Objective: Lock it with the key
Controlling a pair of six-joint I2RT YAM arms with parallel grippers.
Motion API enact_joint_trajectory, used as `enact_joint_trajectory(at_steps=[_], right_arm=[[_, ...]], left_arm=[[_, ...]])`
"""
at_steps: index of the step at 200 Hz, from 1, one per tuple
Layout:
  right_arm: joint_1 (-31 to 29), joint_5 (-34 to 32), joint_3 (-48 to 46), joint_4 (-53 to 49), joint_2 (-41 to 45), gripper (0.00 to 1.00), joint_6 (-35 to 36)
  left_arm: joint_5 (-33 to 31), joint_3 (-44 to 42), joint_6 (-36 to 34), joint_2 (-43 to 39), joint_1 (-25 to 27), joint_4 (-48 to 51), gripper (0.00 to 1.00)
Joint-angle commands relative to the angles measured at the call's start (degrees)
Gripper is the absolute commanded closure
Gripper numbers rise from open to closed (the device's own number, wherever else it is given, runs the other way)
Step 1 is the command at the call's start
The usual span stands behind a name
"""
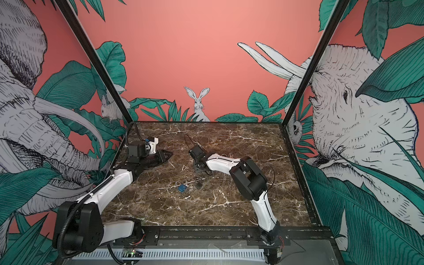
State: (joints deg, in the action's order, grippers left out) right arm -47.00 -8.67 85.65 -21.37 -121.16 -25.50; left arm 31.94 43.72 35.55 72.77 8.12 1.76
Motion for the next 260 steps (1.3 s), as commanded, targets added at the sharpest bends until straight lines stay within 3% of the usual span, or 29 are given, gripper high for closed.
enact_joint_trajectory(at_steps=[1, 56, 95, 127, 152, 195, 260], right_arm=[[-0.3, -1.4, 2.0, -1.9, -1.8, 0.48, -0.4], [-0.4, -2.0, 3.6, -3.5, -3.6, 0.57, -0.3], [-0.3, -2.1, 3.0, -3.3, -3.2, 0.75, 0.2], [-0.3, -1.7, 0.9, -1.5, 0.5, 0.83, 3.4], [-0.4, -1.4, -1.6, -0.1, 5.7, 0.84, 7.5], [-0.4, -1.9, -4.3, -0.9, 12.7, 0.86, 12.8], [-0.4, 5.3, -8.9, -0.4, 22.9, 0.87, 16.7]], left_arm=[[0.7, -0.7, 0.5, -0.4, -0.5, -1.7, 0.7], [0.8, -0.9, 0.5, -0.4, -0.7, -1.7, 0.7], [0.8, -1.0, 0.4, -0.4, -0.7, -1.4, 0.7], [1.8, -0.5, -0.6, -0.2, -0.7, -0.6, 0.7], [5.0, 1.0, -2.1, 0.5, -0.7, 2.2, 0.7], [8.1, -1.2, 2.2, 1.3, 0.0, -3.2, 0.69], [8.4, 0.8, 3.8, 4.1, 8.0, -3.9, 0.68]])
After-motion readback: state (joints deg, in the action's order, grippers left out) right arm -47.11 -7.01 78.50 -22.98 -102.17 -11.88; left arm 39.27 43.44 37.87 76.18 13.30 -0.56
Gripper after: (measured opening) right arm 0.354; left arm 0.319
